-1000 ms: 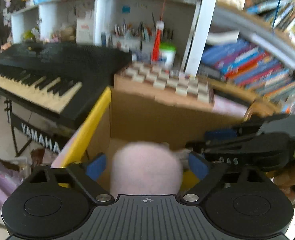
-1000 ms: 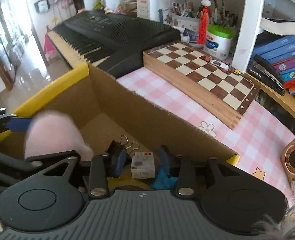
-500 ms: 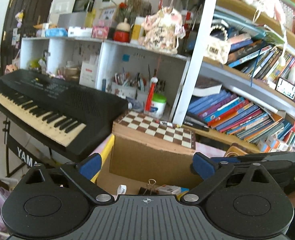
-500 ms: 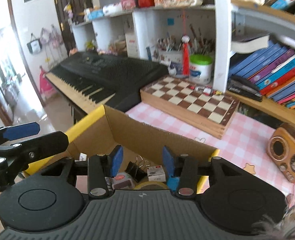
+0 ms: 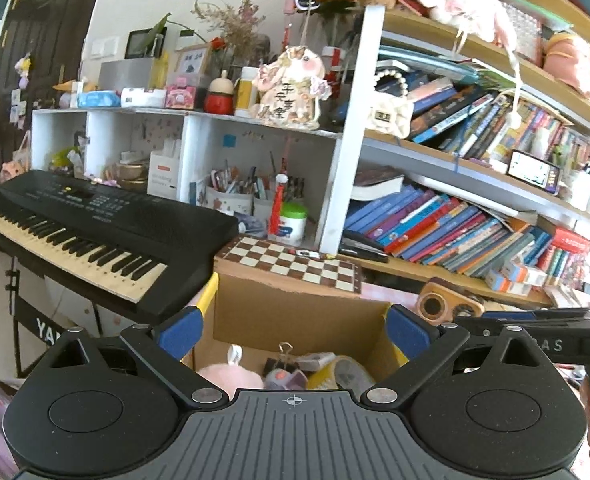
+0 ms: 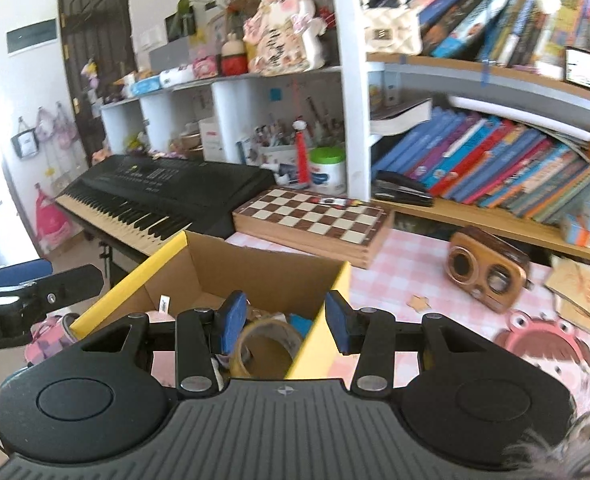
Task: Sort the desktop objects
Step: 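Withdraw both tools up out of the yellow box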
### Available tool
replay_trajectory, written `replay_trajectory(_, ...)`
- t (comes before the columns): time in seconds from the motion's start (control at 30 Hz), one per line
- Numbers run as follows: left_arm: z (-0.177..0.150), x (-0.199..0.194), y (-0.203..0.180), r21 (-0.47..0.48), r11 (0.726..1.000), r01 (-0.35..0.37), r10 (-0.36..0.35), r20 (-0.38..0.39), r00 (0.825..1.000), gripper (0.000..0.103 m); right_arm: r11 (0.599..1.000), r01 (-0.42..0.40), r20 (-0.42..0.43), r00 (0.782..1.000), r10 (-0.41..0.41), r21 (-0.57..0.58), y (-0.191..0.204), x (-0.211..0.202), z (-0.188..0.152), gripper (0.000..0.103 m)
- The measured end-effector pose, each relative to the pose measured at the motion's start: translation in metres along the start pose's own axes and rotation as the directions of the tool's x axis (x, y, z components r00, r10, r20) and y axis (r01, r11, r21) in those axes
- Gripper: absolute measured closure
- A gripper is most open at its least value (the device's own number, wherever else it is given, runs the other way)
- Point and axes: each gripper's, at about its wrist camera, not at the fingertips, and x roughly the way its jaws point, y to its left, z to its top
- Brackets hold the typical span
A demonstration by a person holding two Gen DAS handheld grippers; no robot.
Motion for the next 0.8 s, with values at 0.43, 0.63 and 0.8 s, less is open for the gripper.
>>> replay_trajectory(0.43,-0.038,-0.052,-0.021,0.107,0.986,0.125,-0.120,-0.057,0.991,0.002,0.988,0.146,0.023,0.989,-0.147,0.058,0.018,-0.083,-0.074,0.062)
replay_trajectory(0.63,-0.065,-0.070,-0.031,0.142,0.980,0.140,-0.125,-0.111,0.986,0.001,0.982,0.179,-0.007,0.984,-0.179,0.067,0.033,-0.105,-0.112,0.062)
replay_trajectory(0.8,-0.083,-0.083,-0.037,0.174,0.972,0.160,-0.137,-0.136,0.981,0.001,0.971,0.215,-0.026,0.977,-0.213,0.101,0.042,-0.122,-0.140,0.062)
